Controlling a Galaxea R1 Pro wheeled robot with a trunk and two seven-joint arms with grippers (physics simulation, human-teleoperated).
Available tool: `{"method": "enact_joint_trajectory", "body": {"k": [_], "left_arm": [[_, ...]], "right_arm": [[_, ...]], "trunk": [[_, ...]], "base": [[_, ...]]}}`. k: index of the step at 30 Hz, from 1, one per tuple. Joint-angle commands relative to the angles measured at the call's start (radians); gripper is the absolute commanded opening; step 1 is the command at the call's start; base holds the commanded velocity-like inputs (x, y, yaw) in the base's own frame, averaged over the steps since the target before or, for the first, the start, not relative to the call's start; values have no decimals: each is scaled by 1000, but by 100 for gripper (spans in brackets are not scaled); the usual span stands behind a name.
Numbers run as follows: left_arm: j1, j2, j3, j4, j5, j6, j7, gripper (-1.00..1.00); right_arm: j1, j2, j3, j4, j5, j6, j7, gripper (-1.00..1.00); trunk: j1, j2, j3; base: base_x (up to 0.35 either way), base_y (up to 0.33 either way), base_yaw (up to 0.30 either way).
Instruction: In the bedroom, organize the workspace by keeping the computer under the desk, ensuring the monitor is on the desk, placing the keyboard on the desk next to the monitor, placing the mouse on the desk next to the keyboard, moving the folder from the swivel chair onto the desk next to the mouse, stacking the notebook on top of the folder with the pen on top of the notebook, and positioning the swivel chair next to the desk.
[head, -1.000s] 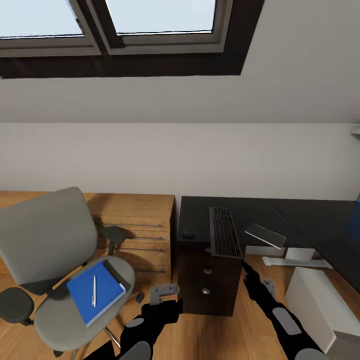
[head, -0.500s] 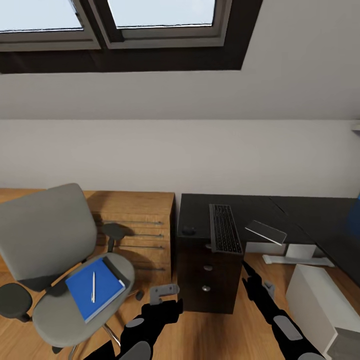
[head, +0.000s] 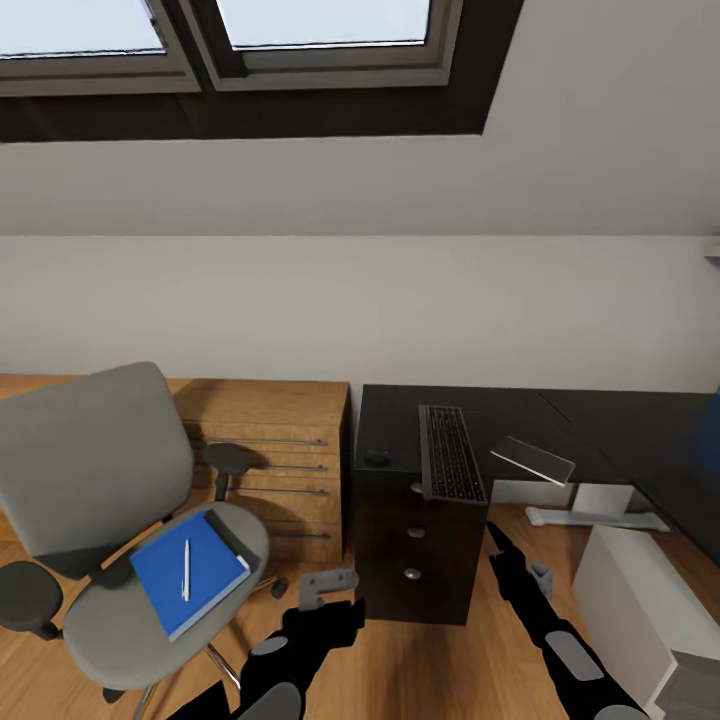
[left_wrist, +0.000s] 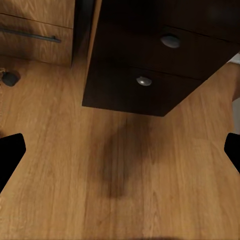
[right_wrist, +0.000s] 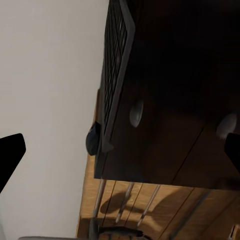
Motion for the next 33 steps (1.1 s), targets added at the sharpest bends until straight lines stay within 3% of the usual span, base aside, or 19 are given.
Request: {"method": "enact_joint_trajectory", "body": {"k": [1,8,19,22,33], "left_arm": [[-1,2,-2,-1,3,3,6,100],[-1,19,-42,0,-2,2,5,100],[-1,21,-54,-2,-4,2,5,100],[-1,21,-83,-3,-5,1,5,100],[-1,21,-95,-5,-6,0,5,100]], "right_arm": [[-1,0,-3,1,-10,10,0,100],[0,0,-3,-1,-11,11,-12,100],[-1,-1,-3,-1,-12,12,-14,100],[0,-1,-3,-1,-12,12,-15,100],[-1,-2,-3,-1,-12,11,-30,100]], "trunk": [[0,-1,-1],[0,-1,-1],[0,-1,-1],[0,-1,-1],[0,-1,-1]], "base": [[0,0,0],[131,0,0],[150,0,0],[120,0,0],[115,0,0]]}}
